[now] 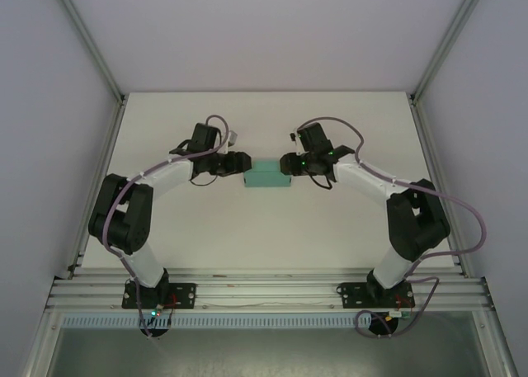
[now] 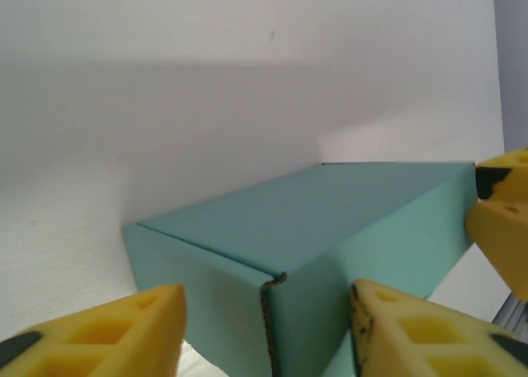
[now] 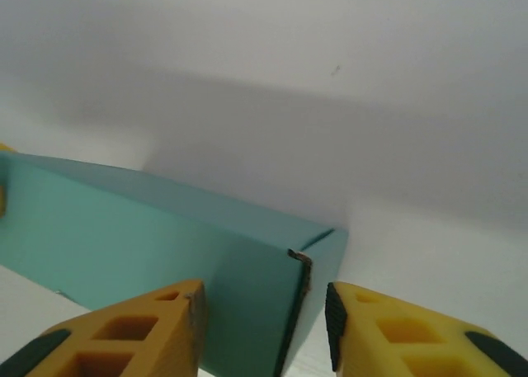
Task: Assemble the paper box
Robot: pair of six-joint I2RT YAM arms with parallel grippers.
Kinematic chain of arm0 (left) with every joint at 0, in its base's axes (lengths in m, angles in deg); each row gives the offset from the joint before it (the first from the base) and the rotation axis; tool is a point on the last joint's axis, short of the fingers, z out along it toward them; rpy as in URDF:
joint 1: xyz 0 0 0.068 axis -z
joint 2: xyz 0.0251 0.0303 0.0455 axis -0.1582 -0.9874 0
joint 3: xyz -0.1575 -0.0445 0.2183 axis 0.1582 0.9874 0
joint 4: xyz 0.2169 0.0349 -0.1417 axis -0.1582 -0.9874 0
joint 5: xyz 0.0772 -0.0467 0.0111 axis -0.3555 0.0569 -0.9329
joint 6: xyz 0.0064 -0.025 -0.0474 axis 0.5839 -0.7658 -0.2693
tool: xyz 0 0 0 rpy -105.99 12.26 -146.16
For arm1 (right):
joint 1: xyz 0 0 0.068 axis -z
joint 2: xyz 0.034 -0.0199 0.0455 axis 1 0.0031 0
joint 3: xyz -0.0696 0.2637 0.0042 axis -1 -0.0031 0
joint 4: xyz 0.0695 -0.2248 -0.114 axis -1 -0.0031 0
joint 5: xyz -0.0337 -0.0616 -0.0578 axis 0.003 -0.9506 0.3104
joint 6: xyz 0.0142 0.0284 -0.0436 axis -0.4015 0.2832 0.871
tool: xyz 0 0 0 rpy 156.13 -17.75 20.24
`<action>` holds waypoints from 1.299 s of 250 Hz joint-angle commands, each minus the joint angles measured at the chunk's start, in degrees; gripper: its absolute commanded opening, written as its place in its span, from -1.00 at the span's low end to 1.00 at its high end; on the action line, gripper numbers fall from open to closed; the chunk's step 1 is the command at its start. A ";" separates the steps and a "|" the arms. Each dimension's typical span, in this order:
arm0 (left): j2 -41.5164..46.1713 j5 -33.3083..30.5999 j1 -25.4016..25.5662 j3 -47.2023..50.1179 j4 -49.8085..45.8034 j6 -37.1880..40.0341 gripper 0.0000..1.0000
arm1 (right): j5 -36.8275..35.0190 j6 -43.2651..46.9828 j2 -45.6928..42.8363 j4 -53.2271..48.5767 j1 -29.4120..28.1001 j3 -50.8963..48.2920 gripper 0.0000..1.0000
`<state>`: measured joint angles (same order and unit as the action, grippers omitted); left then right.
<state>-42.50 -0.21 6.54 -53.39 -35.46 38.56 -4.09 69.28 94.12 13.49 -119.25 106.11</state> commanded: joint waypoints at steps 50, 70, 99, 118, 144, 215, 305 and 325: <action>-3.63 1.31 -0.70 4.94 1.95 0.01 -0.81 | 8.37 -9.59 2.59 1.98 1.41 -6.29 -0.53; -4.01 1.75 -0.71 5.16 2.43 0.45 -0.94 | 6.48 -8.32 0.91 1.04 1.45 -5.99 -0.48; -4.90 1.76 -0.70 4.30 1.93 1.23 -0.96 | 0.35 -2.63 -1.29 -4.56 1.77 -1.57 0.14; -5.32 2.11 -0.78 3.75 1.94 1.69 -1.00 | -3.41 2.21 -2.20 -7.80 2.06 2.40 0.33; -5.85 2.19 -0.73 2.73 1.50 2.34 -1.00 | -5.32 8.62 -2.89 -10.13 2.30 7.07 0.56; -5.30 0.22 -0.44 0.55 -1.26 3.84 -1.00 | 8.40 35.66 -5.38 -7.31 1.13 4.43 0.99; -6.20 0.88 0.33 -0.66 -3.06 5.76 -1.00 | -8.23 48.92 9.08 -17.23 -5.52 14.71 0.92; -6.22 0.98 0.28 -0.73 -3.16 6.23 -1.00 | -12.00 49.02 12.76 -18.72 -6.08 17.97 0.79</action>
<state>-45.47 3.90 6.03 -55.16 -30.30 42.10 -6.89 114.44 102.78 0.40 -124.71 119.55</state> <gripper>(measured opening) 0.047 0.933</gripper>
